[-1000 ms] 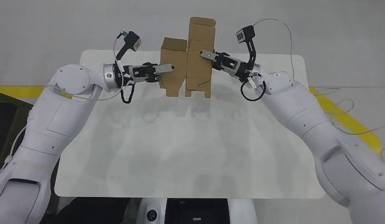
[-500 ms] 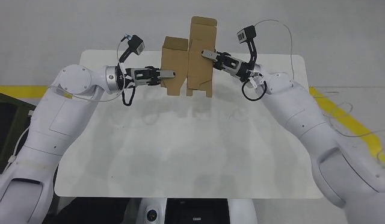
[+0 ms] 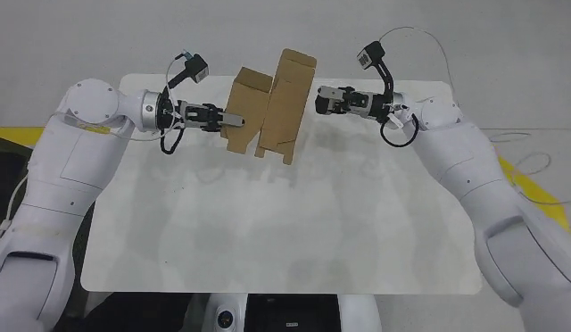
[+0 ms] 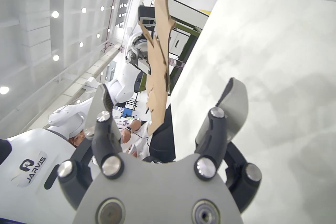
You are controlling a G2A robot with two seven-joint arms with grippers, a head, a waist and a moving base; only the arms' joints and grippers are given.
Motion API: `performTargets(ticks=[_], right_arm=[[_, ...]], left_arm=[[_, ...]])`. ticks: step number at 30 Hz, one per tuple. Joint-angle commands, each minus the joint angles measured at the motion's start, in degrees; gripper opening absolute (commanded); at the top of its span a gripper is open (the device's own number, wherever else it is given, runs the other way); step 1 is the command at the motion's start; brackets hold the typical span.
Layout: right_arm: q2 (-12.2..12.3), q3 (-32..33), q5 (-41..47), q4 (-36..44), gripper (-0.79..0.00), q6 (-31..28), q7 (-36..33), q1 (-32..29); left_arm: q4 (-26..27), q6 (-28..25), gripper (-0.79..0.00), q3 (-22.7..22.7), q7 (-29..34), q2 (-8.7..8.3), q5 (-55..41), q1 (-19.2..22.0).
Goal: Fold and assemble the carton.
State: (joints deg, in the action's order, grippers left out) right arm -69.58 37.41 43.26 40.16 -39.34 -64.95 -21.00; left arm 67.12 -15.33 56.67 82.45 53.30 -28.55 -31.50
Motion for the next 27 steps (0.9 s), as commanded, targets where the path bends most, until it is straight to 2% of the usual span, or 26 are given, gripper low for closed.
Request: performTargets(ticks=[1, 4, 12, 19, 27], right_arm=[[0.9, 0.8, -1.8, 0.5, 0.0, 0.6, -0.6, -0.4], [2.3, 2.3, -3.1, 1.8, 0.0, 1.3, -1.3, -1.2], [6.3, 4.9, -5.6, 10.6, 0.0, 6.9, -6.9, -4.8], [9.0, 5.9, -4.8, 19.9, 0.0, 11.0, -11.0, -8.3], [10.4, 4.2, -6.2, 23.7, 0.0, 11.9, -11.9, -9.1]], left_arm=[[-0.9, 0.5, -0.785, -0.2, 4.2, 0.06, -1.6, 0.4], [0.3, 3.2, -0.785, -2.3, 5.6, 0.07, -5.9, -0.4], [4.8, 4.7, -0.785, -9.5, 5.6, -2.12, -7.9, -1.7], [6.3, 3.9, -0.785, -15.4, 5.6, -4.06, -11.2, 0.5], [5.1, 2.6, -0.785, -20.8, 5.6, -5.58, -16.0, 3.4]])
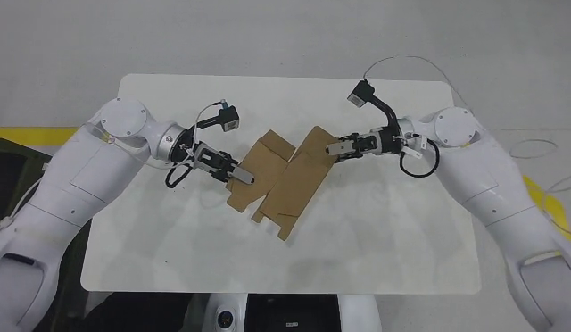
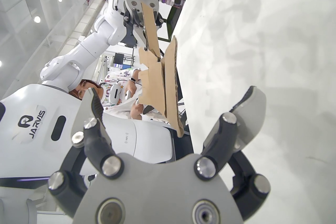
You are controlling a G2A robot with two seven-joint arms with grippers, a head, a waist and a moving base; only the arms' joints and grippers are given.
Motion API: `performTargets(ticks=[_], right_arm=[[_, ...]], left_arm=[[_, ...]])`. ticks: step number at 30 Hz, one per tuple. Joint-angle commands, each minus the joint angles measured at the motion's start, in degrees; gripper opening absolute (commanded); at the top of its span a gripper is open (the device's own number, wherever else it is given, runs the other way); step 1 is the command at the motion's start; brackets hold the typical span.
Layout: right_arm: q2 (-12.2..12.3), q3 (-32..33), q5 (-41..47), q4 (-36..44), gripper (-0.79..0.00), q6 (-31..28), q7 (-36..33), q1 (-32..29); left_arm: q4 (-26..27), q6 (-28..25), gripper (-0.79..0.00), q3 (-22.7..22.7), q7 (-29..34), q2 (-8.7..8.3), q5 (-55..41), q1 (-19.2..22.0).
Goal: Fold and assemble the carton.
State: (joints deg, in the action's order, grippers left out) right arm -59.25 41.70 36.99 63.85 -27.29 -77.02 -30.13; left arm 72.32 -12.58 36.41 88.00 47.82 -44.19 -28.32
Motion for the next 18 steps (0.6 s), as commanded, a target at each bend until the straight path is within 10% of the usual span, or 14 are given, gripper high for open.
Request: performTargets(ticks=[1, 8, 18], right_arm=[[0.2, -0.5, 0.2, 0.1, 0.0, -0.5, 0.5, 0.0], [0.4, -2.5, 1.6, 0.3, -0.4, -1.0, 1.0, 0.6], [0.6, -5.2, 3.8, 2.0, -0.493, -0.4, 0.4, 1.5]], left_arm=[[-0.2, -0.3, -0.785, -1.3, 0.0, -0.28, -1.2, 0.7], [-0.7, -1.4, -0.785, -5.5, 0.0, -1.09, -4.4, 3.0], [-1.4, -2.8, -0.785, -9.8, 0.0, -1.81, -7.4, 5.5]])
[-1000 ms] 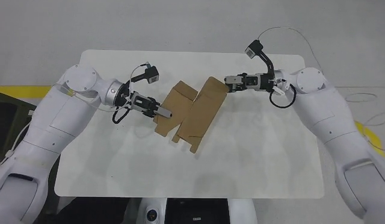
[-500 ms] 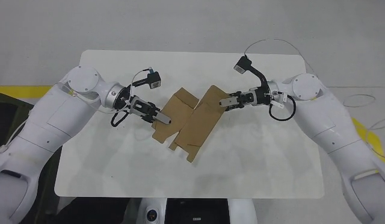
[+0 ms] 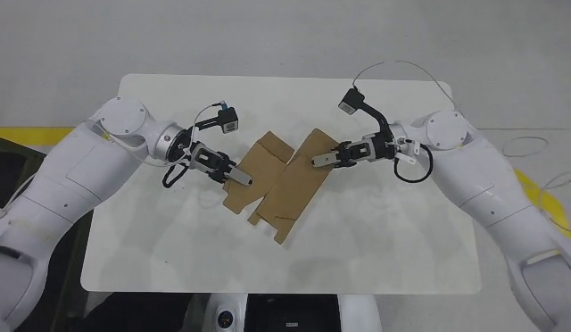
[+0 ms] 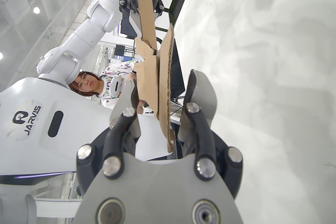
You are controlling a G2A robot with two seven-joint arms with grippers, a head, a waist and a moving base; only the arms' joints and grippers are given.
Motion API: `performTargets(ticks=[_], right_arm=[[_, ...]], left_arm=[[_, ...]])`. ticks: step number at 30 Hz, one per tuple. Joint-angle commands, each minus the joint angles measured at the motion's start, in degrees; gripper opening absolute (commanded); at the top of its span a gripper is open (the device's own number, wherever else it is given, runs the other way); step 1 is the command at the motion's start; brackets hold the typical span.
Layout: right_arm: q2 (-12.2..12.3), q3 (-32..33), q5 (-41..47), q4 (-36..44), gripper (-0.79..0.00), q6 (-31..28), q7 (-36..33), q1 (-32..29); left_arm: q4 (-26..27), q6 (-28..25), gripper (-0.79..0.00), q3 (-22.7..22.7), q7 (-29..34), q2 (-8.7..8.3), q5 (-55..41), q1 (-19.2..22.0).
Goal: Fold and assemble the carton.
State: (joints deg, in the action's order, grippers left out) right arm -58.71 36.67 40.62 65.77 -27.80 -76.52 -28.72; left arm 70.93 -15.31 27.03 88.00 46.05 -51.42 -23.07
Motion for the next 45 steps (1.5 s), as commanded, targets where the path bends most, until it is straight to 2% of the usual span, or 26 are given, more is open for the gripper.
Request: performTargets(ticks=[1, 3, 6, 11, 19, 20, 21, 22, 27, 33, 39, 45], right_arm=[[0.0, -0.4, 0.4, 0.2, -0.493, 0.3, -0.3, 0.1], [0.1, -0.6, 0.7, 0.2, -0.499, 0.4, -0.4, 0.2], [0.1, -1.0, 1.3, 0.4, -0.551, 0.6, -0.6, 0.4], [0.1, -1.4, 1.9, 0.4, -0.785, 0.6, -0.6, 0.5], [-0.1, -1.8, 2.6, -0.1, -0.785, 0.5, -0.5, 0.6], [-0.1, -1.9, 2.8, -0.1, -0.785, 0.5, -0.5, 0.6], [-0.1, -1.8, 2.9, -0.2, -0.785, 0.4, -0.4, 0.6], [-0.1, -1.9, 3.0, -0.3, -0.785, 0.4, -0.4, 0.6], [-0.2, -1.6, 3.5, -0.9, -0.785, 0.2, -0.2, 0.6], [-0.6, -0.7, 4.3, -3.5, -0.785, -1.4, 1.4, 0.9], [-2.0, 0.0, 5.1, -9.6, -0.785, -5.8, 5.8, 1.8], [-4.9, -1.4, 3.0, -15.9, -0.785, -9.7, 10.5, 3.8]], left_arm=[[-0.1, -0.3, -0.785, -0.8, 0.0, -0.1, -0.4, 0.4], [-0.2, -0.6, -0.785, -1.6, 0.0, -0.19, -0.7, 0.9], [-0.4, -1.0, -0.785, -2.5, 0.0, -0.31, -1.3, 1.6], [-0.4, -1.0, -0.785, -3.7, 0.0, -0.55, -2.0, 2.4], [0.3, -1.0, -0.785, -4.6, 0.0, -0.99, -2.7, 2.9], [0.4, -1.0, -0.745, -4.8, 0.0, -1.05, -3.1, 2.9], [0.6, -1.0, -0.074, -4.8, 0.0, -1.11, -3.6, 2.9], [0.6, -1.0, 0.0, -5.0, 0.0, -1.18, -4.2, 2.8], [-1.2, -1.0, 0.0, -5.0, 0.0, -1.37, -4.4, 3.3], [-4.3, -1.9, 0.0, -2.2, -1.0, -0.98, -5.2, 3.1], [-5.6, -2.2, 0.0, 0.3, -7.5, -0.59, -4.0, 1.7], [-6.7, -1.9, 0.0, 3.3, -16.2, -0.33, -4.1, 0.0]])
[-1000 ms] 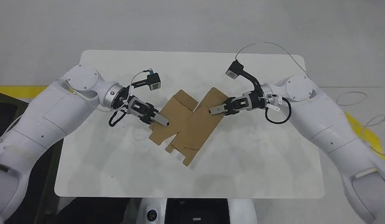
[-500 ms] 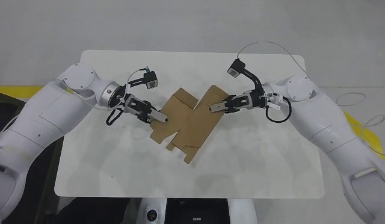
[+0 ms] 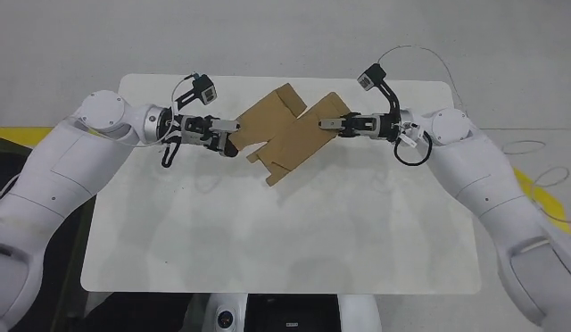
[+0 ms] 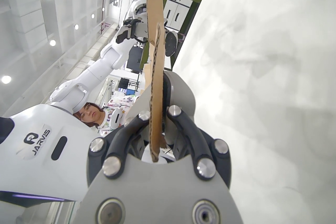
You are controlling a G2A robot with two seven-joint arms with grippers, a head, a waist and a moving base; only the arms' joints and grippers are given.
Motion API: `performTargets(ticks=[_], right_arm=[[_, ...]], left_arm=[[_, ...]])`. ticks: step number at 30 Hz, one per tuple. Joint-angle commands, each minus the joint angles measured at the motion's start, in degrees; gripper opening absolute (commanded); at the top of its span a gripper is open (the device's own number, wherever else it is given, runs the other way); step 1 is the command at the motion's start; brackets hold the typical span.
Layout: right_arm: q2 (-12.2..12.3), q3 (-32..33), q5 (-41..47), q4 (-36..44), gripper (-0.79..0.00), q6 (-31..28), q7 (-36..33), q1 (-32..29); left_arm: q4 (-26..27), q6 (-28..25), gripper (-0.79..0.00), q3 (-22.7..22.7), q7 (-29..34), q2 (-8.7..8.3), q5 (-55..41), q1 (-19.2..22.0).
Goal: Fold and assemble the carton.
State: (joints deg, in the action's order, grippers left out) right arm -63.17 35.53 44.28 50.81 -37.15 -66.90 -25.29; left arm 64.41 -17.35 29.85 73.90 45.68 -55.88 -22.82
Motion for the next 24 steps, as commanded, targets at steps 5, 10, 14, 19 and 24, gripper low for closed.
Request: performTargets(ticks=[5, 10, 14, 19, 24], right_arm=[[-2.7, -1.2, -3.2, -3.6, -0.785, -0.9, 6.1, 1.4], [-4.1, -1.4, -5.4, -4.8, -0.785, -1.1, 9.1, 1.7], [-5.0, -1.5, -6.3, -5.5, -0.785, -1.0, 9.8, 1.5], [-5.9, -1.2, -7.4, -7.0, -0.785, -1.1, 10.2, 1.4], [-6.7, -0.8, -8.7, -8.6, -0.785, -1.3, 10.6, 1.5]], left_arm=[[0.0, 0.9, 0.0, 2.6, -7.0, 0.16, 0.7, -1.8], [0.9, 2.3, 0.0, 4.4, -8.6, 0.22, 1.3, -3.2], [1.5, 2.6, 0.0, 5.6, -8.6, 0.38, 2.5, -4.1], [1.7, 3.0, 0.0, 7.2, -8.1, 0.57, 3.6, -4.7], [2.2, 4.1, 0.0, 9.2, -6.4, 0.43, 4.4, -5.4]])
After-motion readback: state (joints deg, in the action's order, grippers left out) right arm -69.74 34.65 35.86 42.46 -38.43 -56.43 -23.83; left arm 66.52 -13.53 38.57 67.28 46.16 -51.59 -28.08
